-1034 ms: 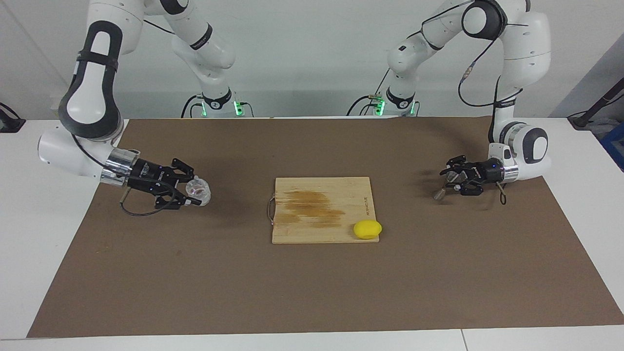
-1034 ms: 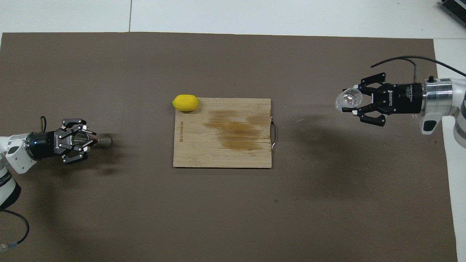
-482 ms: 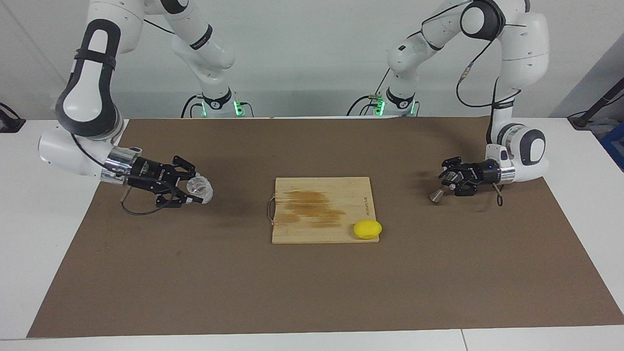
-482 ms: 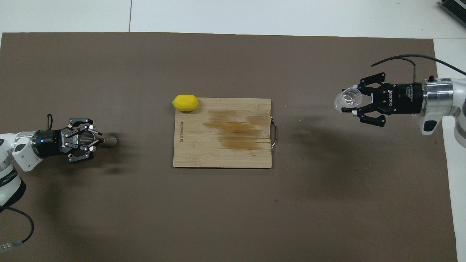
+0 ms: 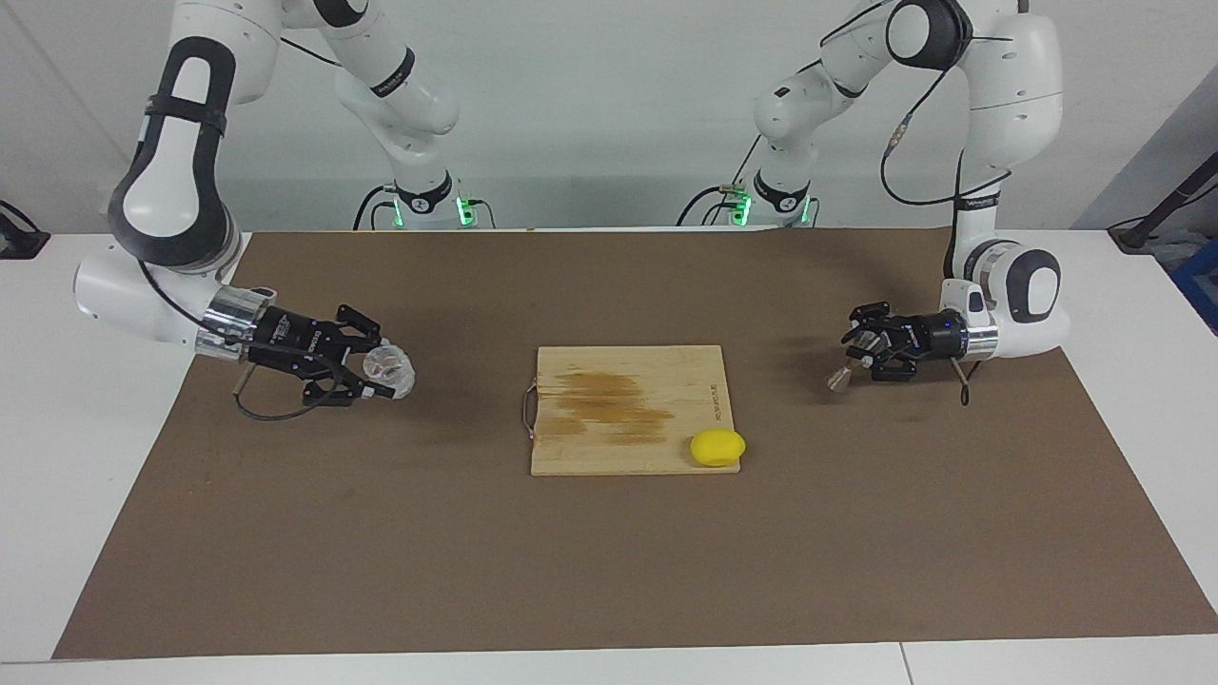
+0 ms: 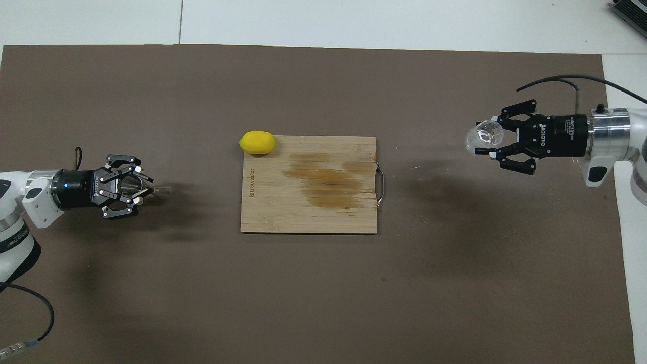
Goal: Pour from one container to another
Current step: 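Carry the metal cup with the left gripper over the cutting board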
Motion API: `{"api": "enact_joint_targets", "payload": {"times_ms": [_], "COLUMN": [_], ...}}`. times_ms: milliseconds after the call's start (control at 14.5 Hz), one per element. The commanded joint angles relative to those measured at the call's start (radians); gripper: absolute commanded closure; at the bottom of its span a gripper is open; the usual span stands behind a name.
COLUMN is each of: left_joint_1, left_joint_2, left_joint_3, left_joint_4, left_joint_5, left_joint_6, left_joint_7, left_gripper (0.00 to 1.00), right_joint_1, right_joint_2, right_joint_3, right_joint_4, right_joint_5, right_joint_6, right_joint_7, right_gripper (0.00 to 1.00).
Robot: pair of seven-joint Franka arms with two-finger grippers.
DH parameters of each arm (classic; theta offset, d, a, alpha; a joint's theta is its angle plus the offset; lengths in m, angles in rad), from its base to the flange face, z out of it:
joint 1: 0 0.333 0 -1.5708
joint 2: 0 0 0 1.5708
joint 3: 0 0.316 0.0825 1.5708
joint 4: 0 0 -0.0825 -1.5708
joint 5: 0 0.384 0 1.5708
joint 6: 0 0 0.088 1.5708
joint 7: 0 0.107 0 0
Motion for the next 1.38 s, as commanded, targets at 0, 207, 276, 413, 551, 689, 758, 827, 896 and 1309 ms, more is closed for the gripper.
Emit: {"api": "enact_joint_targets", "payload": {"times_ms": [0,207,276,413,551,689,758,827,896,1309], "left_joint_1": [-0.058,-0.114,-0.14,-0.194,-0.246,-0.304,-0.329,-0.352,-0.377,-0.547], "left_joint_2": [-0.064,-0.119,-0.142,-0.174,-0.189,-0.199,-0.202,-0.209,-0.211,-0.212], "left_joint_3": [0.011,0.011,0.011,0.011,0.011,0.011,0.011,0.011,0.009,0.009], "left_joint_4": [-0.024,-0.07,-0.091,-0.13,-0.15,-0.157,-0.157,-0.157,-0.164,-0.164], "left_joint_5": [-0.04,-0.08,-0.1,-0.16,-0.207,-0.259,-0.279,-0.295,-0.313,-0.459], "left_joint_6": [0.023,0.086,0.117,0.167,0.216,0.249,0.265,0.295,0.313,0.465], "left_joint_7": [-0.031,-0.055,-0.057,-0.057,-0.057,-0.057,-0.057,-0.057,-0.057,-0.054], "left_gripper": [0.78,0.78,0.78,0.78,0.78,0.78,0.78,0.78,0.78,0.77], "right_joint_1": [-0.012,-0.01,-0.009,-0.007,-0.007,-0.007,-0.007,-0.007,-0.007,-0.007], "right_joint_2": [-0.026,-0.028,-0.028,-0.028,-0.029,-0.029,-0.029,-0.029,-0.029,-0.036], "right_joint_3": [0.014,0.014,0.014,0.014,0.014,0.014,0.014,0.014,0.014,0.012], "right_joint_4": [-0.018,-0.013,-0.013,-0.012,-0.012,-0.01,-0.01,-0.01,-0.01,-0.009], "right_joint_5": [0.023,0.023,0.022,0.016,0.014,0.016,0.014,0.014,0.014,0.0], "right_joint_6": [0.019,0.019,0.019,0.018,0.012,0.007,0.007,0.007,0.007,0.007], "right_joint_7": [0.023,0.018,0.015,0.011,0.005,0.003,0.002,0.002,0.002,0.014], "right_gripper": [1.0,1.0,1.0,1.0,1.0,1.0,1.0,1.0,1.0,1.0]}}
